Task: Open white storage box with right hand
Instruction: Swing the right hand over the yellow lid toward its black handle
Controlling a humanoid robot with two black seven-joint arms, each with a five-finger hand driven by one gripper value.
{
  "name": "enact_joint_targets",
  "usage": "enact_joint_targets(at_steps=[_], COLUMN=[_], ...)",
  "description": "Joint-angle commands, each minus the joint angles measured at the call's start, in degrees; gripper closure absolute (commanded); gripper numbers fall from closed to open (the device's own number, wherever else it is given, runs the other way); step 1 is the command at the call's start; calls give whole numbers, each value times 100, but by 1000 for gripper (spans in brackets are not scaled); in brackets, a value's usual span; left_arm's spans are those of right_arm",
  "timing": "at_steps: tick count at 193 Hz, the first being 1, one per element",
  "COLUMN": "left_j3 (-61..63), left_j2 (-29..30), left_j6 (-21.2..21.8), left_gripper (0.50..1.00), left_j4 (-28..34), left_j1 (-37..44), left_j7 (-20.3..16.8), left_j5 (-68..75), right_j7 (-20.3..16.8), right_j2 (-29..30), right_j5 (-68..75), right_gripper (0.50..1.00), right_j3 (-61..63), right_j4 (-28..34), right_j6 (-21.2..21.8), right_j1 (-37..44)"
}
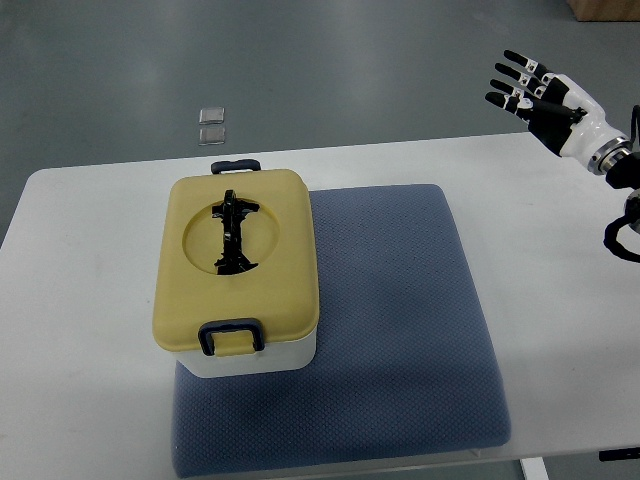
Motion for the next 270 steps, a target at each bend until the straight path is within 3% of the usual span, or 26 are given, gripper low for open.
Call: enact_joint_targets(at_steps=[1,24,58,114,172,218,270], left_j3=[0,0,0,0,0,0,0], left_j2=[0,0,0,0,0,0,0], left_j6=[-5,-5,4,-5,-5,4,4], left_gripper=[500,500,500,500,500,500,500], left_j4=[0,0,0,0,0,0,0], left_j1=[1,1,1,1,1,1,1], left_j7=[0,0,0,0,0,0,0], left_j5=[0,0,0,0,0,0,0], right_j7=[43,130,570,746,1387,1607,1625], right_j2=[-6,-59,-173,-200,117,688,1408], right_j5=[-21,-627,-2279,-3220,-5233,-6867,-8247], right_gripper=[568,570,570,570,572,572,574], right_j3=[-2,-11,-28,-116,-116,-125,-485], right_j4=[-12,-12,67,155,805,1034,1122], right_j6=[129,138,200,982,1078,868,50], right_j1=[48,268,778,2043,2246,2237,2351])
